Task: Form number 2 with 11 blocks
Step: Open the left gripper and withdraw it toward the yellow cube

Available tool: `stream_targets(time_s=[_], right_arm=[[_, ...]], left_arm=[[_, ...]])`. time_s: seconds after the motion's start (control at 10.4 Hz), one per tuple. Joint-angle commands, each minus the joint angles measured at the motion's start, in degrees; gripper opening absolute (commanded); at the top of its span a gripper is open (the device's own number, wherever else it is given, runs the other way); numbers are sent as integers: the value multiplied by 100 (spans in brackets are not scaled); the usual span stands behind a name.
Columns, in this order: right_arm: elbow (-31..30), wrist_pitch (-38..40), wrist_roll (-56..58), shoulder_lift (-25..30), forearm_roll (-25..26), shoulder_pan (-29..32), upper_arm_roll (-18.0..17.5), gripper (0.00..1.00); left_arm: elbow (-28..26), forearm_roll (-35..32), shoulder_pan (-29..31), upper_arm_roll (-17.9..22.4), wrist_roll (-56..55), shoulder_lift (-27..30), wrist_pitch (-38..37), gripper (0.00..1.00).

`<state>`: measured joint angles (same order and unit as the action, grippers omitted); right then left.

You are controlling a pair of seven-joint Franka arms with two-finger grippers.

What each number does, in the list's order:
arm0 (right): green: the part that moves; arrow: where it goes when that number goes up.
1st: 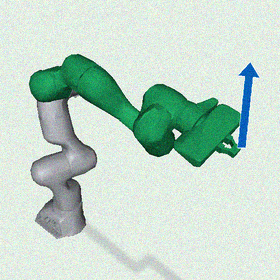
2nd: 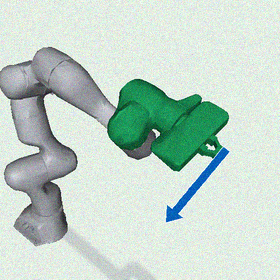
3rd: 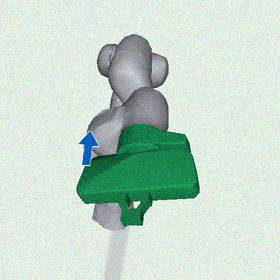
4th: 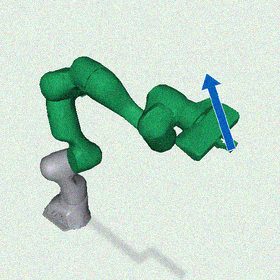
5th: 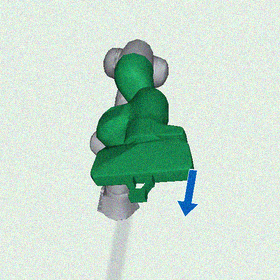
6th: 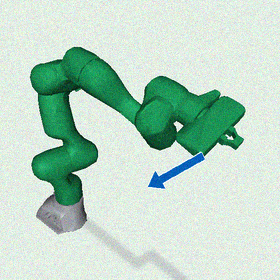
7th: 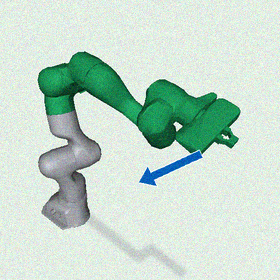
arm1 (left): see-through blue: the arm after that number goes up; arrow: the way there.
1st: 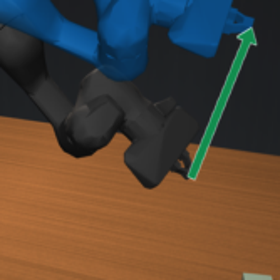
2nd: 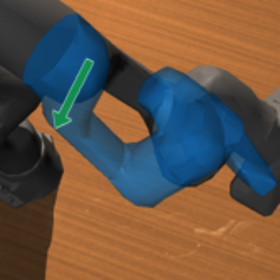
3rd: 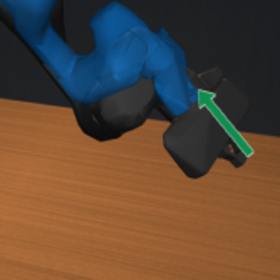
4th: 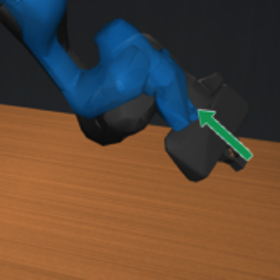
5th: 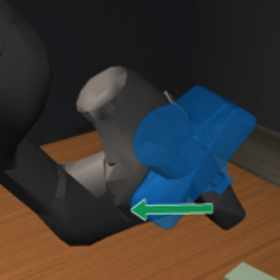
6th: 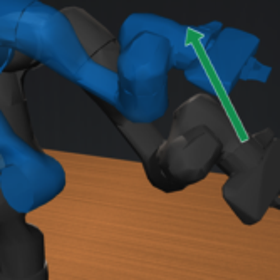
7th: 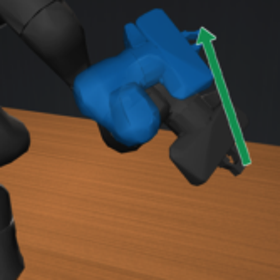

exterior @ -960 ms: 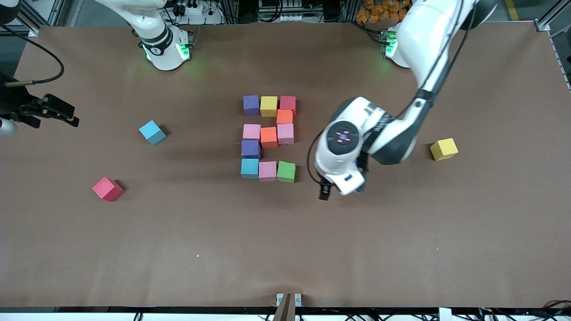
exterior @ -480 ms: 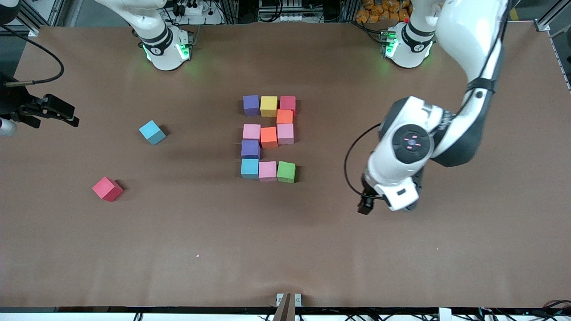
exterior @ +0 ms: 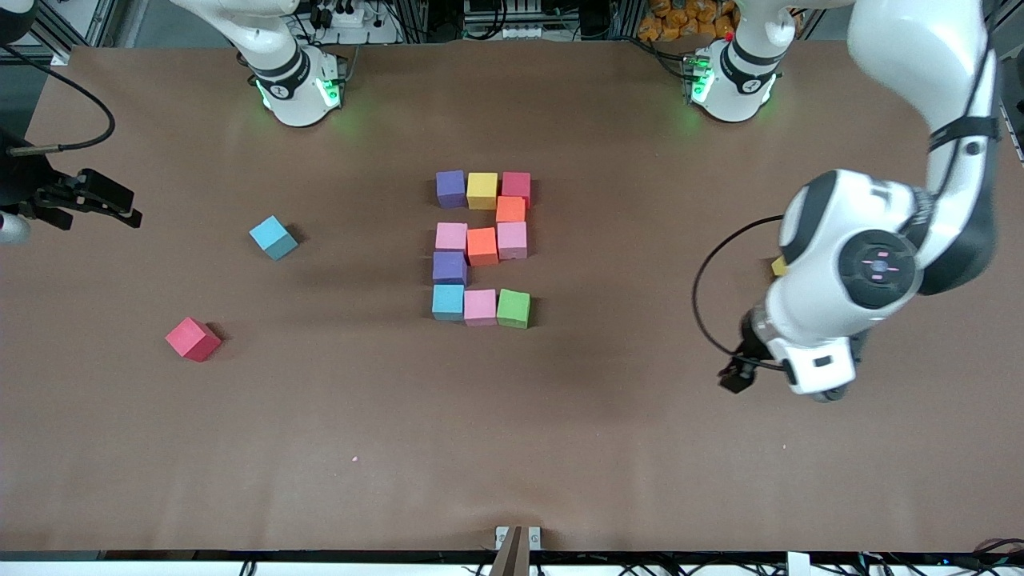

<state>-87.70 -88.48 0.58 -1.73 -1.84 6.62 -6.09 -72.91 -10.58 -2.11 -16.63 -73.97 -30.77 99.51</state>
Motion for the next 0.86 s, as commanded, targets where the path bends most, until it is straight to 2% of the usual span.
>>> stream_targets(time_s=[0.0,0.19,0.29,0.48,0.67,0.77], right_arm=[[-1,-3,-67,15,-54,-3,3,100],[-1,-3,-67,15,-54,-3,3,100],[-1,-3,-67,15,-54,-3,3,100],[-1,-12,-76,15,-54,-3,3,100],[-1,-12,-67,15,-54,-3,3,100],[-1,-12,-76,15,-54,-3,3,100]], left_arm=[[-914,205,262,-42,889,831,-265,100],[-2037,451,369,71,1960,1814,-231,100],[-2522,582,238,377,2391,2264,-161,100],[-3061,645,62,651,2955,2758,-11,100],[-3448,654,87,661,3536,3101,181,100],[-3441,715,105,652,3695,3138,278,100]])
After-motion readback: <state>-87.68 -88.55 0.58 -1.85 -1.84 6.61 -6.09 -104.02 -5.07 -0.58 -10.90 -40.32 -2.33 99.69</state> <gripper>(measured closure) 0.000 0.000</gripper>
